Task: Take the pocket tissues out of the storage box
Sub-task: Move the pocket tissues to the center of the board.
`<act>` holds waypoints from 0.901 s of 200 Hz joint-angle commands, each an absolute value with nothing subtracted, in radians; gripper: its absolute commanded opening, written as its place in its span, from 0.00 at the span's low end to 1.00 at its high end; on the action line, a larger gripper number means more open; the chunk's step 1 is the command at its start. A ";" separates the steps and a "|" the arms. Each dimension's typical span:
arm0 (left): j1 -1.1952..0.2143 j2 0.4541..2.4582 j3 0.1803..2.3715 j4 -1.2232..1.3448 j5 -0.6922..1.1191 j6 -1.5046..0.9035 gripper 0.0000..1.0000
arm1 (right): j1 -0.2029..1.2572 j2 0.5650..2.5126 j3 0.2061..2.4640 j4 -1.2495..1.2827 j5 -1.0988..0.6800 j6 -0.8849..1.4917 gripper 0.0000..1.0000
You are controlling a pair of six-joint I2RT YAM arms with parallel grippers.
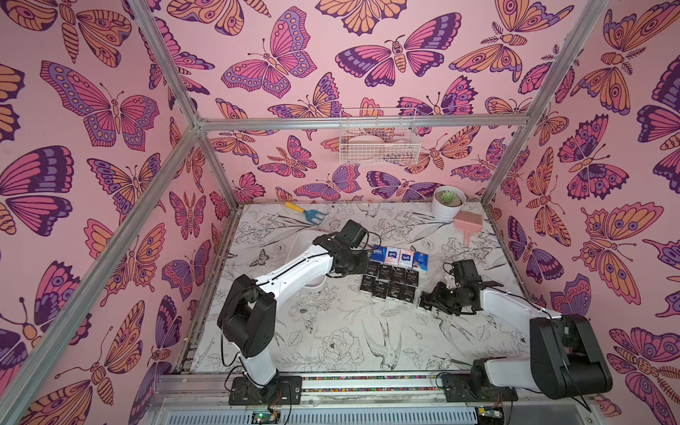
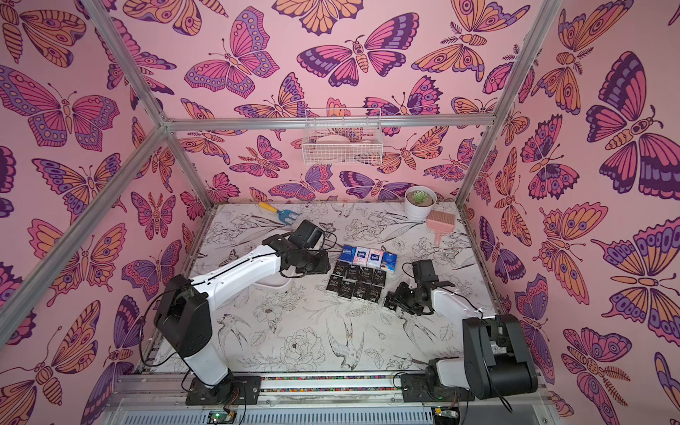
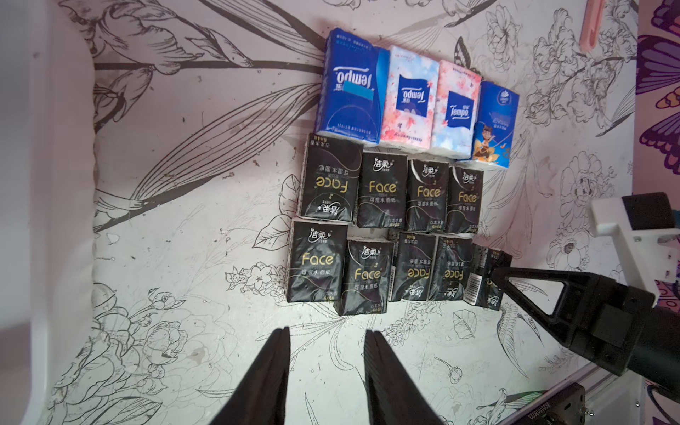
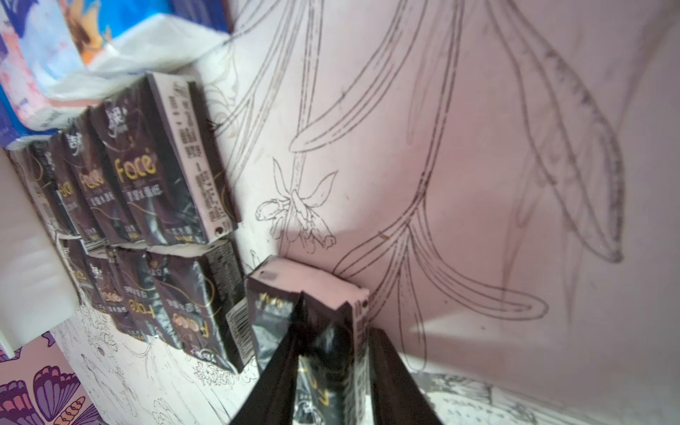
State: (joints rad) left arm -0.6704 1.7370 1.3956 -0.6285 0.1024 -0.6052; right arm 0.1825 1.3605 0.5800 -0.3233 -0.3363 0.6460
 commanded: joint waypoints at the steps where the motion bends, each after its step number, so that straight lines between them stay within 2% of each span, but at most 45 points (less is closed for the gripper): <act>1: -0.654 1.703 1.374 -0.643 0.079 -0.587 0.39 | 0.190 1.387 0.611 -0.316 -0.328 0.629 0.34; 146: -0.630 1.668 1.332 -0.644 0.060 -0.593 0.39 | 0.242 1.477 0.657 -0.295 -0.361 0.617 0.32; 180: -0.628 1.661 1.328 -0.644 0.056 -0.591 0.39 | 0.242 1.452 0.670 -0.326 -0.339 0.612 0.41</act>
